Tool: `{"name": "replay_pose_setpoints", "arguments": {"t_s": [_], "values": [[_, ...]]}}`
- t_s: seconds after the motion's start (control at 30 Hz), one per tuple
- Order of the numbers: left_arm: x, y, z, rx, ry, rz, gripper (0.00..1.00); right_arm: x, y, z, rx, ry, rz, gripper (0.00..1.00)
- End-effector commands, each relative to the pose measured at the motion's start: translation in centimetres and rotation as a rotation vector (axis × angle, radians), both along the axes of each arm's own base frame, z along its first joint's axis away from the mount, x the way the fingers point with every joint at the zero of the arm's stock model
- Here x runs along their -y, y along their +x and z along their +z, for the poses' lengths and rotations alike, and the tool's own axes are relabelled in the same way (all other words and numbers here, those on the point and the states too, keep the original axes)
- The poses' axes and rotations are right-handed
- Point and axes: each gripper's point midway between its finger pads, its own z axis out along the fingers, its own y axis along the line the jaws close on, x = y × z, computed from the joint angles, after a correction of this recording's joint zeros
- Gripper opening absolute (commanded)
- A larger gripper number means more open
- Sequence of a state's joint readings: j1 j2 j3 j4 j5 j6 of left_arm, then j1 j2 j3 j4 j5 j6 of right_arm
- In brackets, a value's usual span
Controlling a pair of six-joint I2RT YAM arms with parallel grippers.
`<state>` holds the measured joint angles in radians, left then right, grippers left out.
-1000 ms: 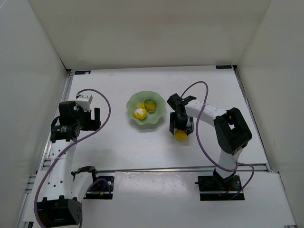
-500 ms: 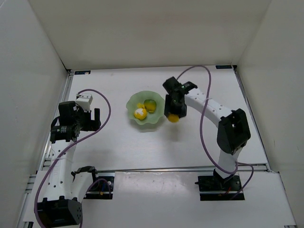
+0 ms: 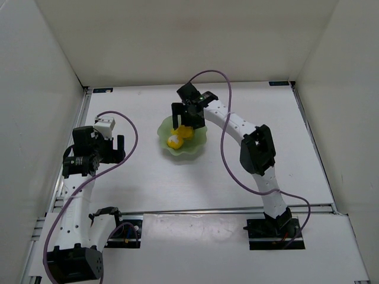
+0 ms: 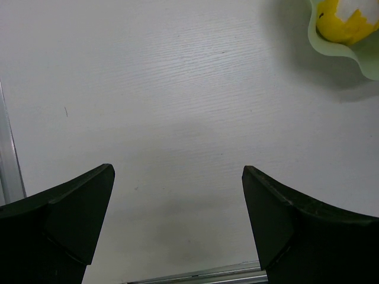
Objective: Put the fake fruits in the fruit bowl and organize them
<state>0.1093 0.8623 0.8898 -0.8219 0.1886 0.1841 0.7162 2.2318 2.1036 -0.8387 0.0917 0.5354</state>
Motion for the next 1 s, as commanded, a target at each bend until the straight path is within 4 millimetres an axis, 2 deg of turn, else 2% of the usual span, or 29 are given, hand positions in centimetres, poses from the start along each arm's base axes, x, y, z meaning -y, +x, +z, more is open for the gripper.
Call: {"name": "replay_pose_setpoints", "arguments": {"t_s": [0.0, 0.03, 0.1, 0.13, 0.17, 0.23, 0.27, 0.3, 0.33, 0.37, 0.4, 0.43, 0.47, 0.53, 0.57, 0.6, 0.63, 0.67, 0.7, 0.73, 0.8, 0.83, 0.9, 0.93, 0.97], "values": [[0.1, -0.1, -0.1, -0.008, -0.008, -0.01, 1.0, -2.5, 1.0, 5.6, 0.127, 0.14, 0.09, 0.96], [-0.1, -0.1, -0.1, -0.009, -0.001, -0.003, 1.0, -2.3, 1.2, 6.1, 0.141, 0.138, 0.083, 1.0], [-0.3, -0.1, -0.2, -0.01, 0.007, 0.006, 1.0, -2.0, 0.9, 8.7, 0.204, 0.141, 0.101, 1.0], [-0.3, -0.1, -0.2, -0.01, 0.008, 0.006, 1.0, -1.4, 0.5, 9.0, 0.204, 0.129, 0.094, 1.0], [-0.4, -0.1, -0.2, -0.009, 0.014, 0.0, 1.0, -0.4, -0.2, 10.1, 0.222, 0.123, 0.094, 1.0], [-0.4, -0.1, -0.2, -0.009, 0.014, 0.0, 1.0, 1.2, -0.9, 10.8, 0.249, 0.091, 0.081, 1.0], [-0.4, -0.1, -0.2, -0.009, 0.014, 0.0, 1.0, 2.3, -1.7, 12.8, 0.282, 0.103, 0.07, 1.0], [-0.8, -0.1, -0.2, -0.01, 0.02, 0.016, 1.0, 3.3, -2.2, 13.0, 0.294, 0.081, 0.069, 1.0], [-0.8, -0.1, -0.2, -0.01, 0.021, 0.016, 1.0, 4.7, -3.2, 11.2, 0.266, 0.03, 0.068, 1.0], [-0.8, -0.1, -0.2, -0.01, 0.021, 0.016, 1.0, 6.5, -4.0, 12.6, 0.302, 0.013, 0.038, 1.0], [-0.8, -0.1, -0.2, -0.01, 0.021, 0.016, 1.0, 7.6, -4.6, 12.3, 0.304, -0.01, 0.025, 1.0], [-0.8, -0.1, -0.2, -0.01, 0.021, 0.016, 1.0, 9.5, -5.7, 10.1, 0.26, -0.065, 0.014, 1.0], [-0.8, -0.1, -0.2, -0.01, 0.021, 0.016, 1.0, 11.2, -6.3, 11.3, 0.278, -0.045, -0.032, 1.0], [-1.2, -0.1, -0.2, -0.012, 0.036, 0.033, 1.0, 14.4, -6.7, 10.8, 0.261, -0.062, -0.108, 1.0], [-1.2, 0.1, -0.1, -0.003, 0.037, 0.033, 1.0, 16.2, -8.0, 10.0, 0.236, -0.069, -0.144, 1.0], [-1.6, 0.0, 0.2, 0.006, 0.048, 0.052, 1.0, 17.7, -8.2, 9.6, 0.232, -0.079, -0.182, 1.0], [-1.8, -0.1, 0.1, 0.004, 0.049, 0.068, 1.0, 20.1, -8.2, 10.1, 0.245, -0.074, -0.241, 1.0], [-1.8, -0.1, 0.3, 0.014, 0.05, 0.068, 1.0, 21.1, -8.6, 9.5, 0.222, -0.058, -0.27, 1.0], [-1.8, -0.1, 0.3, 0.014, 0.05, 0.068, 1.0, 22.4, -9.3, 8.1, 0.185, -0.068, -0.292, 1.0], [-2.0, -0.1, 0.3, 0.013, 0.057, 0.076, 1.0, 24.6, -9.4, 8.5, 0.192, -0.051, -0.354, 1.0], [-2.1, -0.3, 0.6, 0.024, 0.058, 0.089, 1.0, 26.6, -10.2, 7.9, 0.175, -0.034, -0.402, 1.0], [-2.1, -0.3, 0.9, 0.036, 0.059, 0.089, 1.0, 28.8, -11.1, 7.0, 0.168, -0.05, -0.454, 1.0], [-2.3, -0.4, 0.9, 0.035, 0.059, 0.099, 1.0, 30.9, -12.0, 5.9, 0.153, -0.063, -0.519, 1.0], [-2.5, -0.5, 1.1, 0.045, 0.066, 0.106, 1.0, 32.8, -12.5, 5.7, 0.156, -0.056, -0.585, 1.0], [-2.4, -0.5, 1.1, 0.045, 0.059, 0.112, 1.0, 33.3, -13.3, 4.3, 0.122, -0.047, -0.604, 1.0]]}}
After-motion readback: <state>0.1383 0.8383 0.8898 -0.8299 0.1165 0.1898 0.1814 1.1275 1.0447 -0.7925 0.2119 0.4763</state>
